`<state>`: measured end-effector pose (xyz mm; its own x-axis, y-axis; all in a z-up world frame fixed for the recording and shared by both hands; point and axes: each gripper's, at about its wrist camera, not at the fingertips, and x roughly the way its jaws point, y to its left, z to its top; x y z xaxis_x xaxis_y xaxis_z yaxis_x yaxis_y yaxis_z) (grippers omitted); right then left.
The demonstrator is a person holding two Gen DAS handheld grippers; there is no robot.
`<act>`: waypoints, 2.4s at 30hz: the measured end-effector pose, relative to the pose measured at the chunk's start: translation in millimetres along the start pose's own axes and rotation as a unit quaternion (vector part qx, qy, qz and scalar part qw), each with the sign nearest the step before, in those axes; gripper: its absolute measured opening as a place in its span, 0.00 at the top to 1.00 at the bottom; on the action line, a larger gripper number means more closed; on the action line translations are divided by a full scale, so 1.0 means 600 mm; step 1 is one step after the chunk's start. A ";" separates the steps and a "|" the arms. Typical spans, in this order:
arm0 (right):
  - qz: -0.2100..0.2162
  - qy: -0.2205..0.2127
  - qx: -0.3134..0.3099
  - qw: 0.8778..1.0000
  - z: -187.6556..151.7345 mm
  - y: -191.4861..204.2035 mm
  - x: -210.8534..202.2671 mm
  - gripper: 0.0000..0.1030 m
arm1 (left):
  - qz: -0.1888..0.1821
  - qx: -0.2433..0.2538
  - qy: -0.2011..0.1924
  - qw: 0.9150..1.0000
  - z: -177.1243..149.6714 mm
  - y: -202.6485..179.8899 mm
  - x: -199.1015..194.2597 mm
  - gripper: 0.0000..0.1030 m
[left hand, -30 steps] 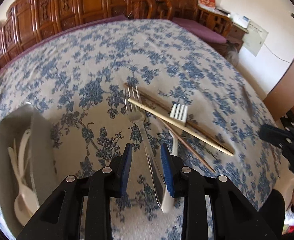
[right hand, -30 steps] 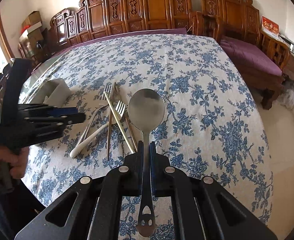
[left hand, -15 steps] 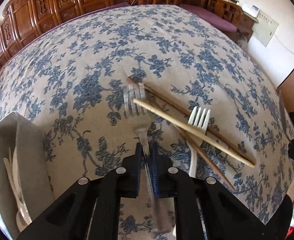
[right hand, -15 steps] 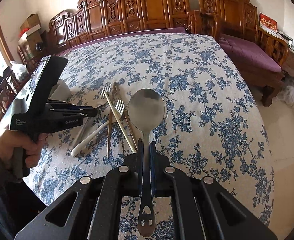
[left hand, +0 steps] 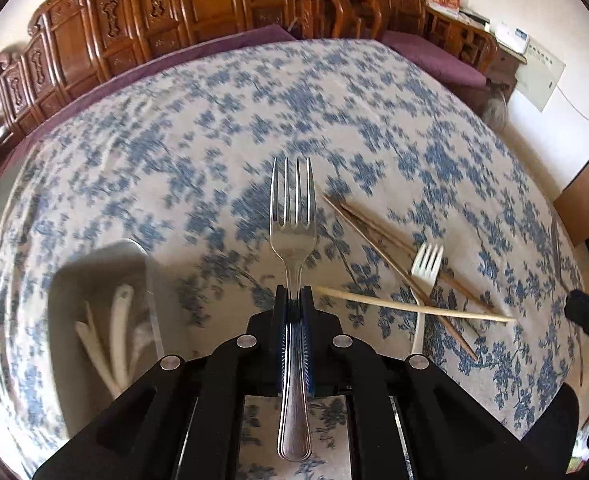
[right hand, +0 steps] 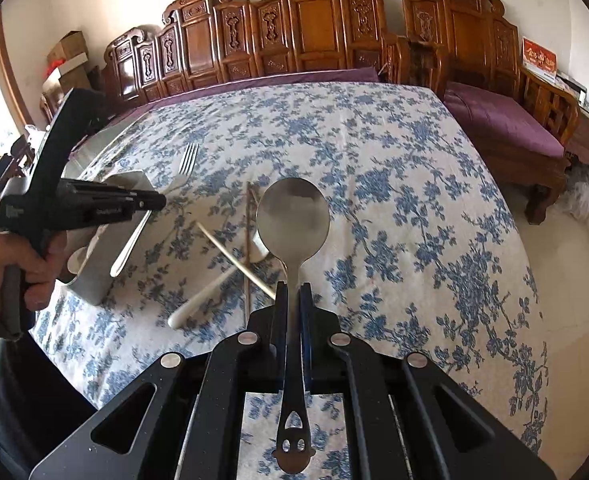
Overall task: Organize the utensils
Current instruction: 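Carry the metal fork into the grey tray and open the left tool while right holds spoon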
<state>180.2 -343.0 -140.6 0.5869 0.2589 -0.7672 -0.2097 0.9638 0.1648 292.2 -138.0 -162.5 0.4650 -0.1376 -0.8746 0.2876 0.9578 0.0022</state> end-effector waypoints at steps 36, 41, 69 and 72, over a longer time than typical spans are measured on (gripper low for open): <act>0.068 0.003 -0.061 0.996 0.110 0.227 0.066 0.93 | -0.010 -0.025 -0.030 0.999 -0.088 0.200 -0.094 0.94; 0.072 0.012 -0.066 0.995 0.117 0.246 0.090 0.93 | -0.003 -0.033 -0.012 0.999 -0.098 0.228 -0.057 0.94; 0.093 0.032 -0.088 0.991 0.122 0.326 0.131 0.93 | -0.001 -0.060 -0.005 0.998 -0.113 0.264 -0.046 0.90; 0.100 0.035 -0.088 0.991 0.123 0.346 0.140 0.93 | 0.000 -0.061 -0.020 0.998 -0.118 0.272 -0.076 0.90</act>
<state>243.3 -116.5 -125.1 0.4657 0.4318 -0.7724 -0.4520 0.8665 0.2119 258.9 42.6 -156.7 0.4987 -0.1445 -0.8547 0.1839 0.9812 -0.0586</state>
